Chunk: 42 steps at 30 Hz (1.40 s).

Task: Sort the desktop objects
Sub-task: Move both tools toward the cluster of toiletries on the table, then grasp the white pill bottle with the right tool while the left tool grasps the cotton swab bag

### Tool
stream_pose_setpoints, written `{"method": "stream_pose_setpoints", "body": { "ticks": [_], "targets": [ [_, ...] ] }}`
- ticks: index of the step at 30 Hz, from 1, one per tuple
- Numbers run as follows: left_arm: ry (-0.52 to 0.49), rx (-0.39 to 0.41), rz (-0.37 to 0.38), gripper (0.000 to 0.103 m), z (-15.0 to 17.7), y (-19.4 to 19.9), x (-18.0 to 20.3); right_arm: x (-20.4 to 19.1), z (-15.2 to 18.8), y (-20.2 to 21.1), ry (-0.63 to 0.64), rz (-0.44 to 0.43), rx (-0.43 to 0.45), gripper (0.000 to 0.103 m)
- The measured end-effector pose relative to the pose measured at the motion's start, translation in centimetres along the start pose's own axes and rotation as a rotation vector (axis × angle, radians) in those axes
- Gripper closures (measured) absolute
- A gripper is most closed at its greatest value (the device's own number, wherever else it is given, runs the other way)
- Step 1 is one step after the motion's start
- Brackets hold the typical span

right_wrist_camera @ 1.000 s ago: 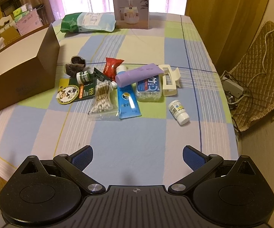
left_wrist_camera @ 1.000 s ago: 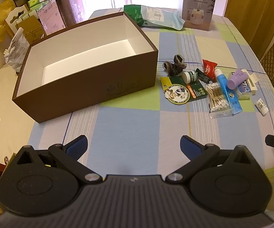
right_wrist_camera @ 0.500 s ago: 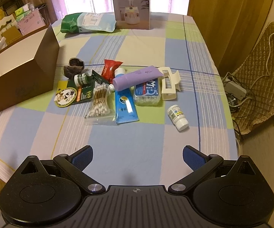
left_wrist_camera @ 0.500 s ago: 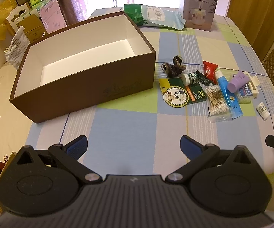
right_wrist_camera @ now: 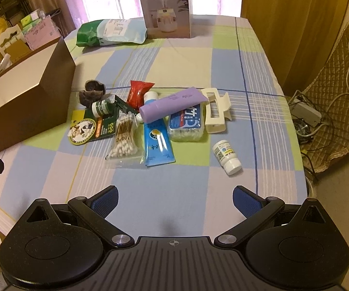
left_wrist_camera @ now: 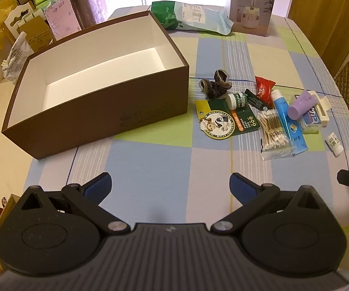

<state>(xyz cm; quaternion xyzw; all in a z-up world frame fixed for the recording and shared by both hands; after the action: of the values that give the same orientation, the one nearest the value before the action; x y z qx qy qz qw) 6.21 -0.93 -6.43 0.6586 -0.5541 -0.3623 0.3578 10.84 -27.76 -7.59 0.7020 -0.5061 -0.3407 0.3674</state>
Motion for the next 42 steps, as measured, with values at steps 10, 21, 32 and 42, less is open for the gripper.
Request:
{"method": "stream_pose_setpoints", "body": {
  "ticks": [10, 21, 32, 42],
  "targets": [
    [0.006, 0.003, -0.007, 0.001, -0.8, -0.7, 0.6, 0.8, -1.1, -0.1, 0.036, -0.050, 0.067, 0.000],
    [0.000, 0.009, 0.044, 0.002, -1.5, -2.0, 1.0, 3.5, -1.3, -1.1, 0.052, -0.054, 0.110, 0.000],
    [-0.028, 0.044, 0.121, 0.006, -2.9, -3.4, 2.9, 6.6, -1.1, -4.1, 0.047, -0.064, 0.081, 0.027],
    [-0.047, 0.025, 0.152, 0.008, -3.5, -5.1, 5.1, 8.4, -1.8, -6.6, 0.105, -0.067, 0.061, 0.047]
  ]
}}
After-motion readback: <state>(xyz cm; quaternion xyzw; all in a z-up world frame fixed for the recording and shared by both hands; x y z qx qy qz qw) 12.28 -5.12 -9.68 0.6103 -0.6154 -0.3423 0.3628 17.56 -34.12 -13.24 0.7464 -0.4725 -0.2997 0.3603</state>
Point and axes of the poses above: each gripper's, at about its wrist camera, not at the fingertips, and y roughly against the way its jaws point, x to its right, z to its underside, the point moved 7 cm from there along -y, roughly the way its jaws point
